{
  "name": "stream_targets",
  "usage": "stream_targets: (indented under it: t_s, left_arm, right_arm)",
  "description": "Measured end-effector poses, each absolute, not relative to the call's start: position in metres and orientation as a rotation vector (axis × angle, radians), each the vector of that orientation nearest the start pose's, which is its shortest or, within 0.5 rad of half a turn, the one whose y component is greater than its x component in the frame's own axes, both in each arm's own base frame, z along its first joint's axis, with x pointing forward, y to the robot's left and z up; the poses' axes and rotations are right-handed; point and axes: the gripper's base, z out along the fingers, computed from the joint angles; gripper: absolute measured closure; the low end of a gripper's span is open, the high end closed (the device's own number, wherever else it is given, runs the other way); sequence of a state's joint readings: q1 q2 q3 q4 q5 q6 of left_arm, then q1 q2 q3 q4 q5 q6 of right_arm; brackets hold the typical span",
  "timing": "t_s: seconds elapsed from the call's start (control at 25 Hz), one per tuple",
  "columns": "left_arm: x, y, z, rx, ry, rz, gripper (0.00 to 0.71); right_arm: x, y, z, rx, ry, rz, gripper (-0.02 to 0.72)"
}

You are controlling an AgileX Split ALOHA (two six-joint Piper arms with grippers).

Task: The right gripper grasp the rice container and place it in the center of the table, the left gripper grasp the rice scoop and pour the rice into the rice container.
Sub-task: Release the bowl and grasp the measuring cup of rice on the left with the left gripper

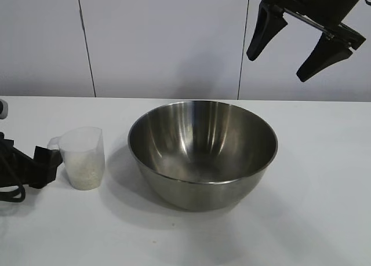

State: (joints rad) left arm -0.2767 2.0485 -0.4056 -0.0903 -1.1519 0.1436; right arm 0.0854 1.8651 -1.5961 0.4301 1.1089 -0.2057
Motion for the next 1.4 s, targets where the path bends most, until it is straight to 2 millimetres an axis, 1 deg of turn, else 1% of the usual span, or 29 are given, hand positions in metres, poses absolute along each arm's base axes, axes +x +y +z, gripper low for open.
stream_targets:
  t_s: [0.32, 0.4, 0.44, 0.52, 0.68, 0.8, 0.88, 1.08, 1.12, 1.2, 1.32, 1.4]
  left_arm:
    - [0.271, -0.069, 0.072, 0.319, 1.928, -0.031, 0.08]
    - [0.272, -0.069, 0.072, 0.318, 1.927, -0.032, 0.092]
    - [0.272, -0.069, 0.072, 0.316, 1.927, -0.033, 0.111]
    - [0.272, -0.07, 0.072, 0.307, 1.927, -0.039, 0.172]
    - [0.272, -0.07, 0.072, 0.294, 1.929, -0.048, 0.317]
    - [0.272, -0.07, 0.072, 0.29, 1.93, -0.051, 0.39]
    - [0.272, -0.069, 0.072, 0.29, 1.931, -0.051, 0.41]
    - [0.272, -0.069, 0.071, 0.287, 1.932, -0.053, 0.43]
    - [0.272, -0.07, 0.071, 0.287, 1.933, -0.053, 0.444]
    - [0.273, -0.07, 0.072, 0.291, 1.928, -0.057, 0.487]
    - [0.277, -0.074, 0.073, 0.308, 1.911, -0.08, 0.587]
    - [0.28, -0.076, 0.075, 0.316, 1.898, -0.094, 0.633]
  right_arm:
    - [0.392, 0.068, 0.278, -0.211, 2.781, 0.558, 0.042]
    - [0.392, 0.068, 0.278, -0.211, 2.781, 0.558, 0.042]
    - [0.392, 0.068, 0.278, -0.211, 2.781, 0.558, 0.042]
    - [0.392, 0.068, 0.278, -0.211, 2.781, 0.558, 0.042]
    - [0.392, 0.068, 0.278, -0.211, 2.781, 0.558, 0.042]
    - [0.392, 0.068, 0.278, -0.211, 2.781, 0.558, 0.042]
    - [0.392, 0.068, 0.278, -0.211, 2.781, 0.558, 0.042]
    - [0.392, 0.068, 0.278, -0.211, 2.781, 0.558, 0.042]
    - [0.392, 0.068, 0.278, -0.211, 2.781, 0.558, 0.042]
    - [0.392, 0.068, 0.278, -0.211, 2.781, 0.558, 0.042]
    - [0.392, 0.068, 0.278, -0.211, 2.781, 0.558, 0.042]
    - [0.392, 0.068, 0.278, -0.211, 2.781, 0.558, 0.042]
